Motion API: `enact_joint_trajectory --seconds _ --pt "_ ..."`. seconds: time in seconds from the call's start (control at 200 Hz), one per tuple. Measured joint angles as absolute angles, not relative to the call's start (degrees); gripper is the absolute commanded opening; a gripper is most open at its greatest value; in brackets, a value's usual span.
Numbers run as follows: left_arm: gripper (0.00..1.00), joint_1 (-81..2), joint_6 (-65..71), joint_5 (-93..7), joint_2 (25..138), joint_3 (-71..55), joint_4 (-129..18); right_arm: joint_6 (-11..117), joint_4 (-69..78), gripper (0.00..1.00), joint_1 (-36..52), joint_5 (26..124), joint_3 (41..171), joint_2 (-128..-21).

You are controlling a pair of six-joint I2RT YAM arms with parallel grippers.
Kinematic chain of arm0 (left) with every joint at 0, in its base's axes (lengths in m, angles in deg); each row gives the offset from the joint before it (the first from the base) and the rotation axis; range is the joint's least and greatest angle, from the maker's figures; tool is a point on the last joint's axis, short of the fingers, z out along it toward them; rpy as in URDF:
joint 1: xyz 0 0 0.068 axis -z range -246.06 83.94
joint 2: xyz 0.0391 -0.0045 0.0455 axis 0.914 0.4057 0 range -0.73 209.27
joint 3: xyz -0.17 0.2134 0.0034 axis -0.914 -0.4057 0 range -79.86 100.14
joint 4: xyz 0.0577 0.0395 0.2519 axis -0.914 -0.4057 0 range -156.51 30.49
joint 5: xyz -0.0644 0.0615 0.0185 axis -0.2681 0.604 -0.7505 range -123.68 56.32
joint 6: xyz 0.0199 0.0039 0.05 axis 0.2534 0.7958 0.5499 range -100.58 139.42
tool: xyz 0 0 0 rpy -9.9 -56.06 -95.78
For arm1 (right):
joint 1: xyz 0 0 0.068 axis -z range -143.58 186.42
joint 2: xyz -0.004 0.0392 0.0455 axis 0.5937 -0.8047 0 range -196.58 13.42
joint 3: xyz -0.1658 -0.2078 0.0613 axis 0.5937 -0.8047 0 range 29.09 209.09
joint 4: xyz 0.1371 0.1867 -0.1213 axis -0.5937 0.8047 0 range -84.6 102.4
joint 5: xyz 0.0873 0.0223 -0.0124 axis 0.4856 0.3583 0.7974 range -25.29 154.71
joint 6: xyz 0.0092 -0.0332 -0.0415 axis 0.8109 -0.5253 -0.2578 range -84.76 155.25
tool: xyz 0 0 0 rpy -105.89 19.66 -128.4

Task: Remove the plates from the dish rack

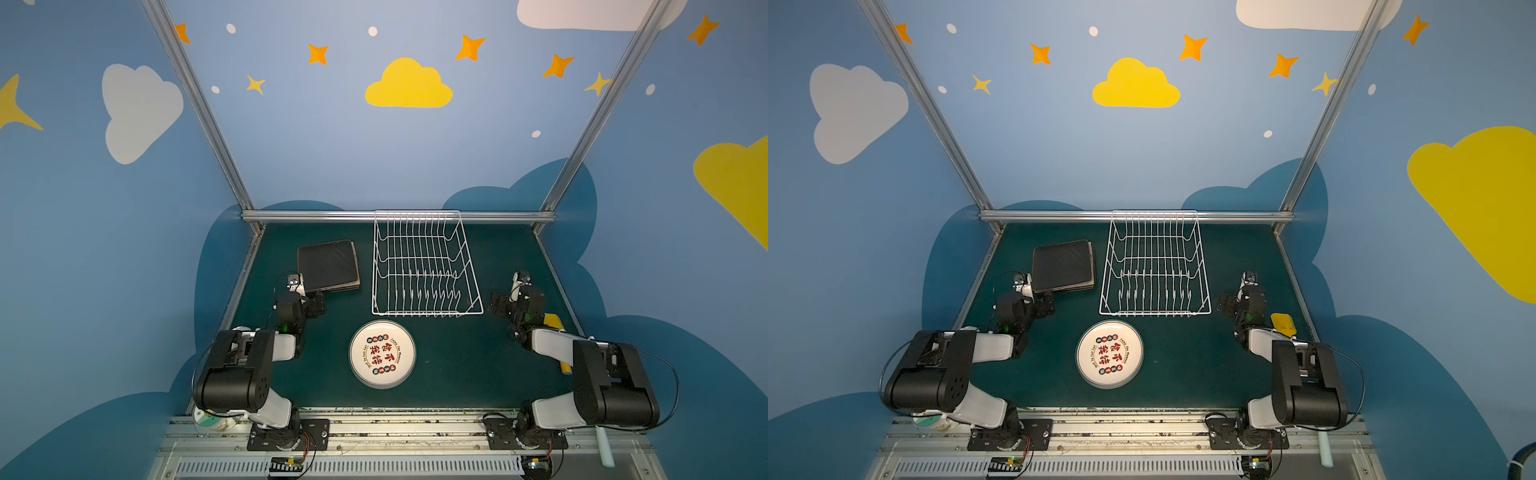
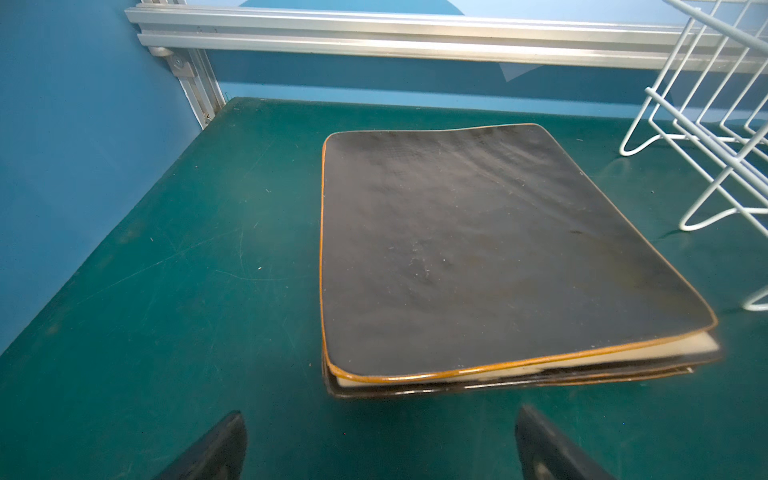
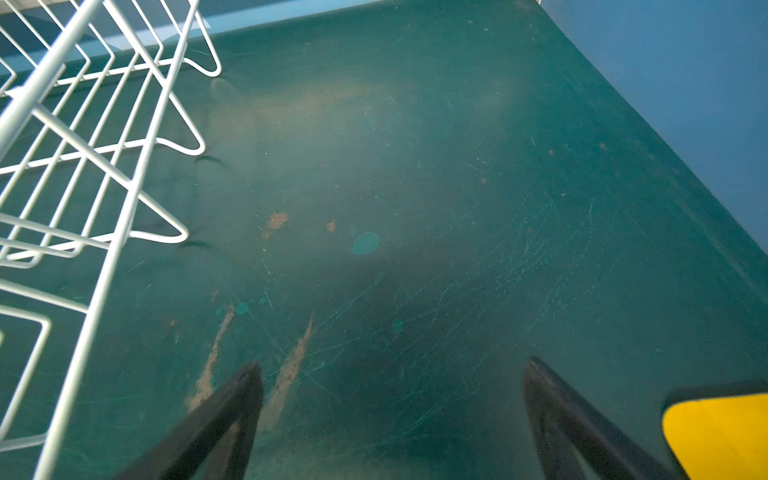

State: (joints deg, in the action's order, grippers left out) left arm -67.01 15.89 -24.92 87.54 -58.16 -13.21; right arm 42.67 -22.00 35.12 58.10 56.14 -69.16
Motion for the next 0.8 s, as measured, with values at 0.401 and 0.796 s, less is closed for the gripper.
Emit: enact_joint_trajectory --seconds 0.401,0.796 --pt "0.31 -67.01 16.20 -24.90 87.54 -58.16 -13.23 42.67 -22.00 0.96 35.08 58.05 56.14 -69.16" --pt "0.99 -66.77 16.44 -24.90 87.54 -58.14 -13.54 42.67 -22.00 0.96 35.08 57.81 56.14 -69.16"
